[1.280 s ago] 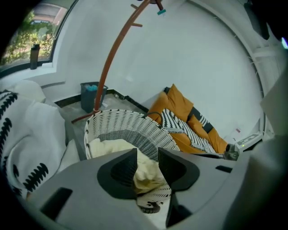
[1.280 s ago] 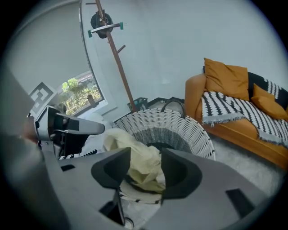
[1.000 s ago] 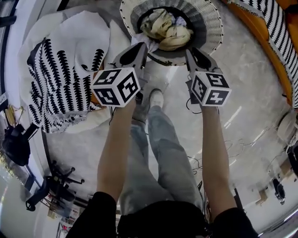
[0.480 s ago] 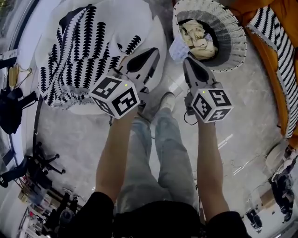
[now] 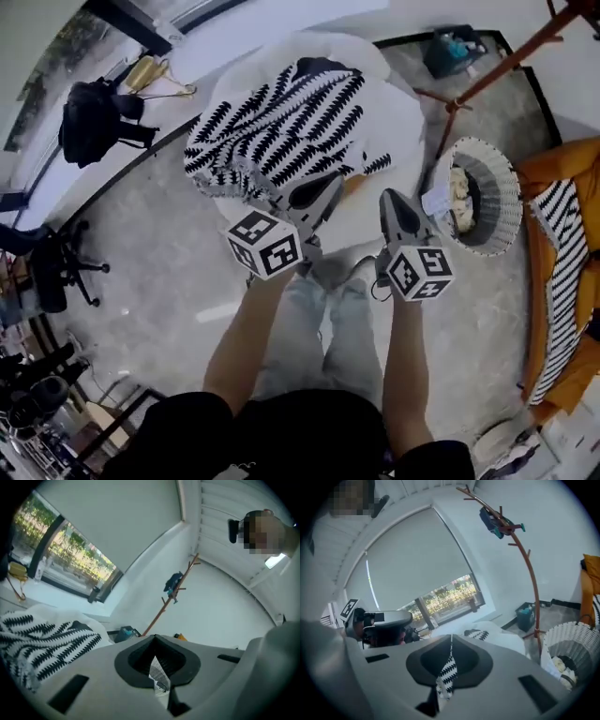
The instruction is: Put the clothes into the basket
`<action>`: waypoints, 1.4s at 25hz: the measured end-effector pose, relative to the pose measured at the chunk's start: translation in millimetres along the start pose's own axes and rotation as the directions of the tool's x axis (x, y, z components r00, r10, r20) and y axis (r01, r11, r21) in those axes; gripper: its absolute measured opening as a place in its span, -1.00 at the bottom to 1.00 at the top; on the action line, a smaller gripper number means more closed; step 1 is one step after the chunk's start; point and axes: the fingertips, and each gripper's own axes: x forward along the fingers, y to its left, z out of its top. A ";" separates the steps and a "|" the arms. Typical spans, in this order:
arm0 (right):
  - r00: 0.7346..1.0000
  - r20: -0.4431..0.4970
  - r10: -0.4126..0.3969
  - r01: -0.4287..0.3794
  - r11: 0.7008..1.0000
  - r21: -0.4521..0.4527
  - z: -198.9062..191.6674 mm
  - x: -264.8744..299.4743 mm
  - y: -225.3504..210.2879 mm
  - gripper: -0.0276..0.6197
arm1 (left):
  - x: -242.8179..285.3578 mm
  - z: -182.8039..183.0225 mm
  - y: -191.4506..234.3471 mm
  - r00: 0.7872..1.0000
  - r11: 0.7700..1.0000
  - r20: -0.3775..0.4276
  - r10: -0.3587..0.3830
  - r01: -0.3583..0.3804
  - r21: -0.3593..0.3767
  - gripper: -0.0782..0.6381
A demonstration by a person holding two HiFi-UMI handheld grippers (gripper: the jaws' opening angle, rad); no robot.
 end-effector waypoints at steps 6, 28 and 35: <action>0.981 0.090 0.169 -0.162 0.983 -0.087 92.6 19.3 135.6 -0.87 | -110.7 110.4 -12.3 0.980 0.988 0.150 0.129 -0.139 0.060 -0.76; 0.911 0.252 0.327 -0.226 0.905 -0.360 285.9 -43.3 310.7 -0.88 | -270.0 289.2 -89.7 0.735 0.756 0.499 0.459 -0.618 0.217 -0.76; 0.914 0.246 0.324 -0.200 0.884 -0.424 289.4 -40.0 321.5 -0.88 | -281.9 292.3 -79.5 0.707 0.726 0.498 0.502 -0.658 0.202 -0.76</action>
